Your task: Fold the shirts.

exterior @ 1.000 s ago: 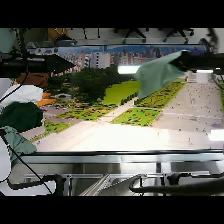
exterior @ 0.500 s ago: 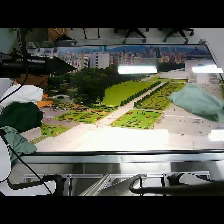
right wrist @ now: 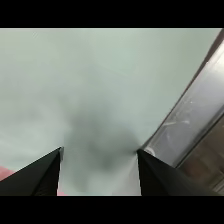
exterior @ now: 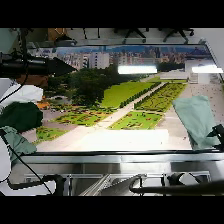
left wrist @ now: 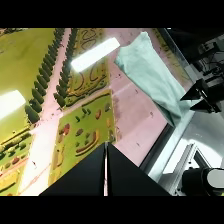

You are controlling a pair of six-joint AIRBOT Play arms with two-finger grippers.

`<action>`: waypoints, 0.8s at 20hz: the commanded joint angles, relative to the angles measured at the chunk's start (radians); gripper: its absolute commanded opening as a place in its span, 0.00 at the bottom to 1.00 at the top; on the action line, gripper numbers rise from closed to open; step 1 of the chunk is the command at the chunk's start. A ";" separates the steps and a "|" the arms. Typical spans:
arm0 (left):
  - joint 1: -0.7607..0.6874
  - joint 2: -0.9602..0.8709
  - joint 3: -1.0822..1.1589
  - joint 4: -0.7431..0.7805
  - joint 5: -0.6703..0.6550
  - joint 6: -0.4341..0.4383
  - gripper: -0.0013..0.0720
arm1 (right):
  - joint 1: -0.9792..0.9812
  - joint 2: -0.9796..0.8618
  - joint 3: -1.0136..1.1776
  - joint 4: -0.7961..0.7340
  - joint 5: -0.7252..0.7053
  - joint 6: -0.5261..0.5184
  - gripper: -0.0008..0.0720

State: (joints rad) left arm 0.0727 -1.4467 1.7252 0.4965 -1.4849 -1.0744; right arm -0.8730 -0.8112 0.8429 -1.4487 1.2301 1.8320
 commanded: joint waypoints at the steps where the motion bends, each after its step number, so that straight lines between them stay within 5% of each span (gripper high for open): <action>1: 0.001 0.000 0.000 0.000 0.000 0.000 0.04 | -0.004 0.012 0.126 -0.081 0.082 -0.031 0.73; 4: 0.010 0.000 0.000 0.000 0.003 0.000 0.04 | 0.011 0.010 0.345 0.044 0.055 -0.031 0.72; 6: 0.031 0.000 0.001 0.000 0.003 0.000 0.04 | 0.064 0.009 0.399 0.241 -0.006 -0.068 0.20; 8: 0.047 0.001 0.000 0.001 -0.025 0.000 0.03 | 0.167 0.006 0.394 0.339 -0.014 -0.150 0.05; 16: -0.024 0.111 -0.203 0.010 -0.024 0.005 0.03 | 0.664 0.196 0.075 0.229 -0.108 -0.165 0.05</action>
State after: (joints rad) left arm 0.0788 -1.3968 1.6413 0.5022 -1.5410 -1.0836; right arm -0.3504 -0.6895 1.0393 -1.2072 1.1732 1.6680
